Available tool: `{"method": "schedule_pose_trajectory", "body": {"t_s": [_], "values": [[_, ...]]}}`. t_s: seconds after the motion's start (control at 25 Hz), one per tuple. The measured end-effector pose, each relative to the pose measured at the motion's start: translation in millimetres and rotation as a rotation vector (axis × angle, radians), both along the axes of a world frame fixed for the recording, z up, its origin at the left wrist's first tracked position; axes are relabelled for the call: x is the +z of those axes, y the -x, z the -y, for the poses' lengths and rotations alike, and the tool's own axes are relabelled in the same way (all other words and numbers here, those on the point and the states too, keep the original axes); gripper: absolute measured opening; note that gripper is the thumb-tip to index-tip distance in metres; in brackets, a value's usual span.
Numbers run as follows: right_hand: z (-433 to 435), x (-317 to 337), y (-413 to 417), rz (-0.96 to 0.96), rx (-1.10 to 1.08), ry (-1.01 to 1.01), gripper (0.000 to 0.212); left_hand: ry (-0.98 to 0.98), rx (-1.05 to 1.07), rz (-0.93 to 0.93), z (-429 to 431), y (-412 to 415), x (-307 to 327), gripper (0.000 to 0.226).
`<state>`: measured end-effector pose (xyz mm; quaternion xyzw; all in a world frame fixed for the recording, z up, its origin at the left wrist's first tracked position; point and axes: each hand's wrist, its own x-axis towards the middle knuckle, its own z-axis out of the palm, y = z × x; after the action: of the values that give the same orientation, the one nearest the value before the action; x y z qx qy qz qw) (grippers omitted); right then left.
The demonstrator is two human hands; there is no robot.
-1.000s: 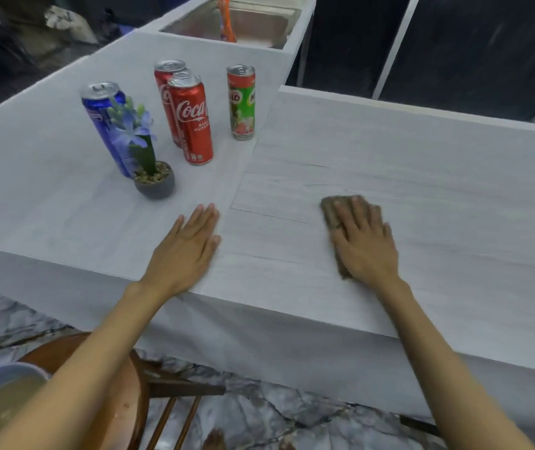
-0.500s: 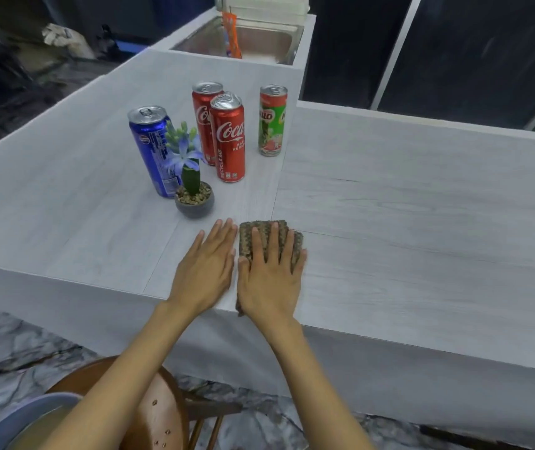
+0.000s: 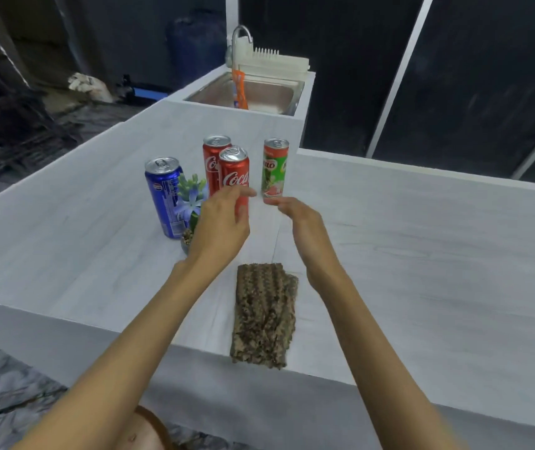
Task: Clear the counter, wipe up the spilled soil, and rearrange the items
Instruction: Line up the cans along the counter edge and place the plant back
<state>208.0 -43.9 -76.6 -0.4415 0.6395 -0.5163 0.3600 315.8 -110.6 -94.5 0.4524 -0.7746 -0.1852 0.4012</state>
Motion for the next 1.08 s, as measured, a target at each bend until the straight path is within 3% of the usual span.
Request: {"method": "schedule_pose_trajectory", "body": {"t_s": [0.12, 0.2, 0.28, 0.36, 0.44, 0.52, 0.76, 1.08], "values": [[52, 26, 18, -0.171, -0.010, 0.017, 0.032, 0.016, 0.098, -0.041, 47, 8, 42, 0.035], [89, 26, 19, -0.282, 0.049, -0.051, 0.058, 0.054, 0.126, -0.004, 87, 9, 69, 0.036], [117, 17, 15, -0.360, 0.101, -0.096, 0.081, 0.007, 0.121, 0.172, 130, 8, 87, 0.040], [139, 5, 8, -0.379, 0.100, -0.091, 0.091, -0.109, 0.080, 0.477, 164, 9, 90, 0.046], [152, -8, 0, -0.427, 0.069, -0.081, 0.091, -0.180, -0.003, 0.717, 181, 12, 83, 0.050], [158, -17, -5, -0.462, 0.031, -0.078, 0.084, -0.229, -0.114, 0.806, 189, 15, 78, 0.050], [154, -28, -10, -0.413, -0.075, 0.012, 0.068, -0.358, -0.245, 0.715, 204, 10, 59, 0.052], [110, -3, 45, -0.386, -0.195, -0.007, 0.067, -0.164, -0.466, 0.838, 181, 22, 80, 0.049]]}}
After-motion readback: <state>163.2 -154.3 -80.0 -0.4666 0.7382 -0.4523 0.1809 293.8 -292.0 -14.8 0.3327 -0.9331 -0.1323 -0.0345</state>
